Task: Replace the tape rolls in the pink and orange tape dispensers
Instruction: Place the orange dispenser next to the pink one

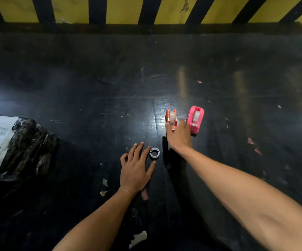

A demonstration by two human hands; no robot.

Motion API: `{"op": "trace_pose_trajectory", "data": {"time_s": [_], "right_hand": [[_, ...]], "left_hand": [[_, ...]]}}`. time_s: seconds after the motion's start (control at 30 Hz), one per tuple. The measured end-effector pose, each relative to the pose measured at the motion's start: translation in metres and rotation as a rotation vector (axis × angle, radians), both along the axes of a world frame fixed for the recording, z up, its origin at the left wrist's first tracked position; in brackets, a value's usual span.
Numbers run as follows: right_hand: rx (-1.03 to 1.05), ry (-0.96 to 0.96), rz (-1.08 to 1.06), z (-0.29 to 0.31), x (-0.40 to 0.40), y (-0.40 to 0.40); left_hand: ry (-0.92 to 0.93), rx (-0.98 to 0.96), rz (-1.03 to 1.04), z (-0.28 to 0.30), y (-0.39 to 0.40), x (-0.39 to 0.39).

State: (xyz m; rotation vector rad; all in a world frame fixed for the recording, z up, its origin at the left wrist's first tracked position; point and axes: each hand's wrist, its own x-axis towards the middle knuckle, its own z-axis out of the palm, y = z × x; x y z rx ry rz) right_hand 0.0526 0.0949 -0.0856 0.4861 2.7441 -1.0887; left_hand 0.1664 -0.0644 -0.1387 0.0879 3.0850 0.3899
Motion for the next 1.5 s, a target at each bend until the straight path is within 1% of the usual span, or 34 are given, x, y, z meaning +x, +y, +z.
{"op": "trace_pose_trajectory", "data": {"time_s": [0.03,0.07,0.1,0.17,0.23,0.3,0.37,0.47,0.63,0.7,0.83,0.93,1.07,1.2,1.27,1.37,1.43,1.5], "right_hand": [[0.01,0.014,0.053,0.0,0.009,0.007],[0.062,0.014,0.125,-0.001,0.02,0.015],[0.157,-0.001,0.217,-0.001,0.03,0.026],[0.376,-0.072,0.382,0.001,0.048,0.05],[0.495,-0.187,0.417,0.007,0.062,0.073],[0.509,-0.336,0.38,0.014,0.074,0.095],[0.477,-0.45,0.38,0.015,0.085,0.11],[0.377,-0.498,0.403,0.015,0.096,0.119],[0.31,-0.42,0.531,0.018,0.097,0.098],[0.247,-0.376,0.601,0.015,0.093,0.077],[0.107,-0.285,0.699,0.01,0.076,0.025],[0.072,-0.212,0.735,0.008,0.052,-0.011],[0.111,-0.059,0.697,0.011,0.012,-0.041],[0.224,0.035,0.651,0.012,-0.019,-0.051],[0.303,0.043,0.643,0.009,-0.029,-0.053],[0.384,0.005,0.639,0.007,-0.039,-0.051],[0.41,-0.023,0.641,0.006,-0.04,-0.05],[0.392,-0.034,0.636,0.005,-0.04,-0.05]], "left_hand": [[0.001,0.004,0.001,0.0,0.0,0.0],[0.0,0.013,0.005,0.001,0.0,0.0],[-0.001,0.024,0.01,0.001,0.0,0.0],[0.006,0.059,0.014,0.001,-0.001,-0.002],[0.008,0.113,0.003,0.004,0.0,-0.007],[-0.045,0.167,-0.014,0.009,0.004,-0.015],[-0.102,0.199,-0.035,0.014,0.009,-0.021],[-0.127,0.239,-0.05,0.02,0.012,-0.026],[-0.127,0.297,-0.037,0.023,0.006,-0.029],[-0.11,0.313,0.013,0.025,-0.002,-0.031],[-0.109,0.284,0.13,0.029,-0.024,-0.047],[-0.124,0.245,0.199,0.033,-0.04,-0.066],[-0.132,0.234,0.235,0.036,-0.055,-0.09],[-0.126,0.265,0.241,0.038,-0.058,-0.11],[-0.131,0.285,0.24,0.039,-0.056,-0.118],[-0.15,0.293,0.226,0.037,-0.052,-0.125],[-0.152,0.297,0.229,0.035,-0.05,-0.126],[-0.145,0.333,0.251,0.034,-0.048,-0.126]]}}
